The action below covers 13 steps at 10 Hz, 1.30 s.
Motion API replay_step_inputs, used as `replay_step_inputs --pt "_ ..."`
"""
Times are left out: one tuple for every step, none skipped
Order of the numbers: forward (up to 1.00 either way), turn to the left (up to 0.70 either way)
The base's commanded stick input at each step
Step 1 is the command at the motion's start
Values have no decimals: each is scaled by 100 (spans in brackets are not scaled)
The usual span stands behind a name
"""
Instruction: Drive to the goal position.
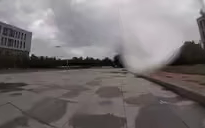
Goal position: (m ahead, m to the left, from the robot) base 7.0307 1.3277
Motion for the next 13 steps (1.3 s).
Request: replay_step_inputs --pt "70 -2" --pt "70 -14" --pt "70 -15" --pt "70 0" --pt "70 0" --pt "70 0" --pt "70 0" --pt "70 0" --pt "70 0" --pt "70 0" --pt "70 0" --pt "70 0" --pt "70 0"
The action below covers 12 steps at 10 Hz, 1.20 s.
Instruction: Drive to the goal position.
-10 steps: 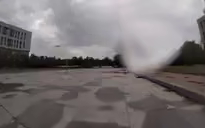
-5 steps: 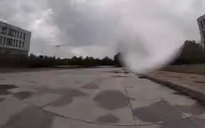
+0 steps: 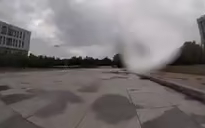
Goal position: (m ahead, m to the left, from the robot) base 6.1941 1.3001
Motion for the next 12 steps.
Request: replay_step_inputs --pt "70 0" --pt "70 0" --pt "70 0" --pt "70 0" --pt "70 0" --pt "70 0" --pt "70 0" --pt "70 0" --pt "70 0" --pt "70 0" --pt "70 0" --pt "70 0"
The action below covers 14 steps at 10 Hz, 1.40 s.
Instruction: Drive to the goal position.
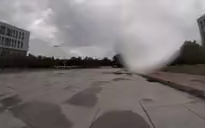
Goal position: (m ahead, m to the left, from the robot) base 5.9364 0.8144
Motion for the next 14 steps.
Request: replay_step_inputs --pt "70 0" --pt "70 0" --pt "70 0" --pt "70 0" --pt "70 0" --pt "70 0" --pt "70 0" --pt "70 0" --pt "70 0" --pt "70 0" --pt "70 0" --pt "70 0" --pt "70 0" --pt "70 0"
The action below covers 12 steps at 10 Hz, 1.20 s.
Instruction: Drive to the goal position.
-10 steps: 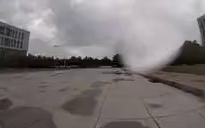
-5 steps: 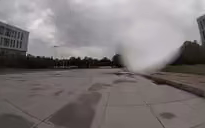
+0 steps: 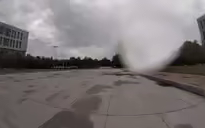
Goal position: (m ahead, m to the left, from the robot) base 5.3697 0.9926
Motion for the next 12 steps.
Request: replay_step_inputs --pt "70 0" --pt "70 0" --pt "70 0" --pt "70 0" --pt "70 0" --pt "70 0" --pt "70 0" --pt "70 0" --pt "70 0" --pt "70 0" --pt "70 0" --pt "70 0"
